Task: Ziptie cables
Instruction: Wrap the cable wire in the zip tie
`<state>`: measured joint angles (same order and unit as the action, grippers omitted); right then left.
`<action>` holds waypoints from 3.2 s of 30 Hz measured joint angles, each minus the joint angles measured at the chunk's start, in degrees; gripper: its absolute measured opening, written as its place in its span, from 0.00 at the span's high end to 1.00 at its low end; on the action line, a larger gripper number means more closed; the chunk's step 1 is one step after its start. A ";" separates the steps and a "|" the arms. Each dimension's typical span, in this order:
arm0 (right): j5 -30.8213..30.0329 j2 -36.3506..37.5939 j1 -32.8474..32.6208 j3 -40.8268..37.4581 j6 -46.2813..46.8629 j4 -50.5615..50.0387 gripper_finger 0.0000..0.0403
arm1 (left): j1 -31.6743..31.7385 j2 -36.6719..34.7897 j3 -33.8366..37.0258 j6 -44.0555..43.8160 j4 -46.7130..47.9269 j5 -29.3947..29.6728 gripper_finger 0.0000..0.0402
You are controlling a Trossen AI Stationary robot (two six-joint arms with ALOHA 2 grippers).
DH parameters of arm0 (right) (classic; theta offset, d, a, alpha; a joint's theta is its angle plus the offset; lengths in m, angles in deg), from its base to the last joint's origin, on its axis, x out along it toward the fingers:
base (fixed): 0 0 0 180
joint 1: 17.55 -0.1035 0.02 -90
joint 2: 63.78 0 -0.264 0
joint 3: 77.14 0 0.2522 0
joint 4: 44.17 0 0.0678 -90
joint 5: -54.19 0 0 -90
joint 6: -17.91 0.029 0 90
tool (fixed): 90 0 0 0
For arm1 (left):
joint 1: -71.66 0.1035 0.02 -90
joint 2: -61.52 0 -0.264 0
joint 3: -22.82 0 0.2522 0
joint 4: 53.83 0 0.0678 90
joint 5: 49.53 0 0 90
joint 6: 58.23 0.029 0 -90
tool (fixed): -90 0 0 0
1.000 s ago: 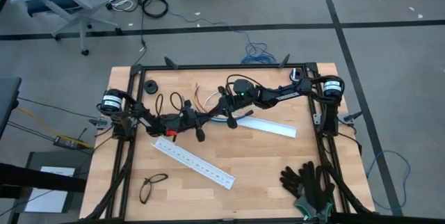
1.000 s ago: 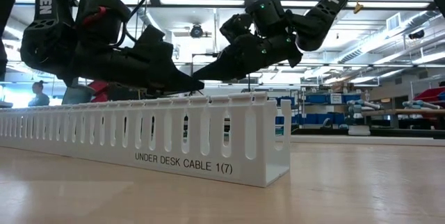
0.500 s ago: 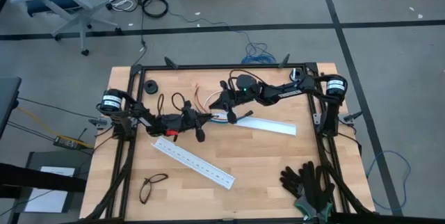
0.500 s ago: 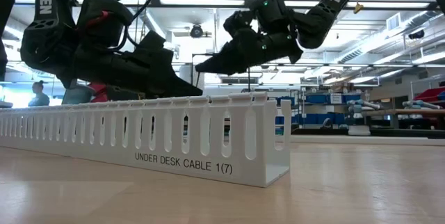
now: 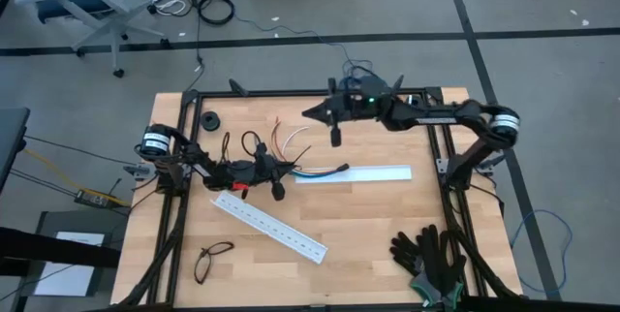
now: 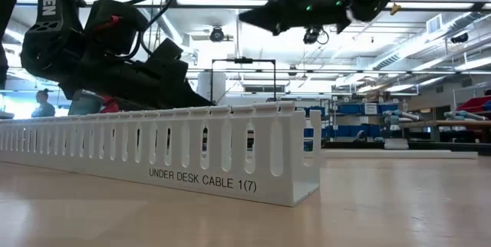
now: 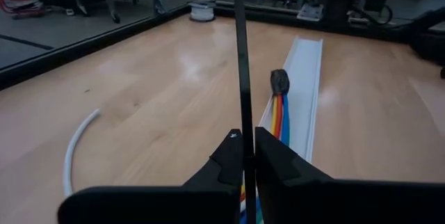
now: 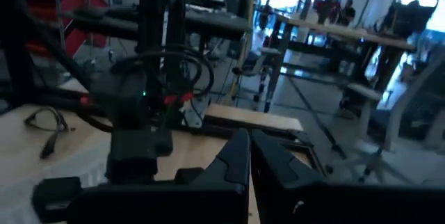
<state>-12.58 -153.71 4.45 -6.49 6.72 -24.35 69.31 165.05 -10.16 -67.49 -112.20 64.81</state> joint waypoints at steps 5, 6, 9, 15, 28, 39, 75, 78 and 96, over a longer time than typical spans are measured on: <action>-0.50 2.69 1.47 -1.36 1.93 -17.88 1.00 | 0.02 0.00 -0.02 0.00 -0.29 0.16 1.00; -1.30 3.12 1.82 -1.47 2.52 -20.92 1.00 | 0.02 0.00 -0.02 0.00 -0.29 0.21 1.00; -1.98 3.51 2.53 -2.08 4.72 -26.10 1.00 | 0.02 0.00 -0.03 0.01 -0.39 0.24 1.00; -0.39 -2.21 -0.38 -4.82 4.91 -23.22 0.98 | 0.08 0.00 -0.04 2.00 -4.72 -2.03 1.00; 0.86 -12.26 -6.49 -4.77 6.16 -4.61 0.78 | 0.11 -0.02 -0.15 1.73 -5.14 -5.14 1.00; 1.72 -13.99 -8.82 -4.68 4.33 -0.89 0.75 | 0.87 -0.02 -0.61 2.47 -5.10 -5.20 1.00; -1.35 -10.43 -5.62 -2.89 2.06 3.91 1.00 | 0.93 -0.17 -2.19 0.27 1.73 -5.47 1.00; -1.57 -8.43 -4.92 -2.88 1.88 4.19 1.00 | 0.83 -0.07 -2.10 -0.01 2.55 -5.81 1.00; -6.32 -2.04 0.52 -2.70 6.47 -17.44 0.99 | 0.79 0.04 -1.87 -1.38 4.39 -5.57 1.00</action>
<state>-18.90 -155.75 4.97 -9.20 13.19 -41.79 70.10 165.09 -12.03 -68.87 -107.81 59.24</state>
